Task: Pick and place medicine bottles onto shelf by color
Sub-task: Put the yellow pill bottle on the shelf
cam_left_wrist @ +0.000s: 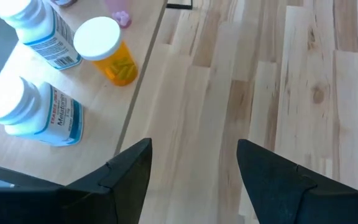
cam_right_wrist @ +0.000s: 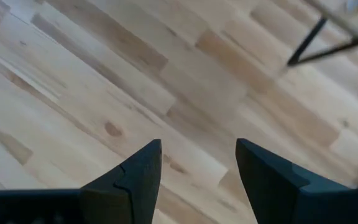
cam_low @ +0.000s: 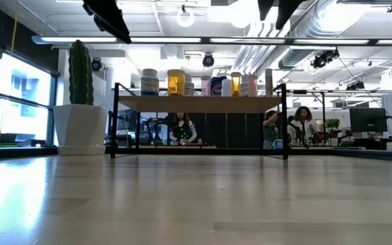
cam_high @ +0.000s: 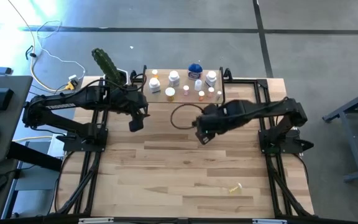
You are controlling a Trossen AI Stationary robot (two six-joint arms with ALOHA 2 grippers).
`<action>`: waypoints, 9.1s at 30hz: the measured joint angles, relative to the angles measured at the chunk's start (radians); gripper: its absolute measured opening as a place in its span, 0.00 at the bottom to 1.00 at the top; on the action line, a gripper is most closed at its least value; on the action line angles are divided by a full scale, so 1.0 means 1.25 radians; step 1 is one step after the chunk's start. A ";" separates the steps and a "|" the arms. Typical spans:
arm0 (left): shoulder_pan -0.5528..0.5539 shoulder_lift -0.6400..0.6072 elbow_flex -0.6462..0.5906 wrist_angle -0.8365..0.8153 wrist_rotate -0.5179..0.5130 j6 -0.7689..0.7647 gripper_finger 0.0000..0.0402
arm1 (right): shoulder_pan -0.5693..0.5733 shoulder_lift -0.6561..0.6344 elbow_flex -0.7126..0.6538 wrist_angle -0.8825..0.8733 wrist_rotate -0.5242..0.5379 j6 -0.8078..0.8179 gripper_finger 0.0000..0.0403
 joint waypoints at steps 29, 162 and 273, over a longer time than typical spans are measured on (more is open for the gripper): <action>0.000 0.002 0.000 -0.001 0.002 0.042 0.56 | 0.318 0.117 0.000 -0.036 -0.107 0.435 0.49; -0.002 -0.260 0.000 -0.027 0.156 0.053 0.56 | 0.092 0.174 -0.005 0.756 0.188 -0.486 0.18; -0.002 -0.149 0.000 0.243 0.136 -0.074 0.21 | -0.158 0.149 0.265 0.783 -0.135 -0.604 0.55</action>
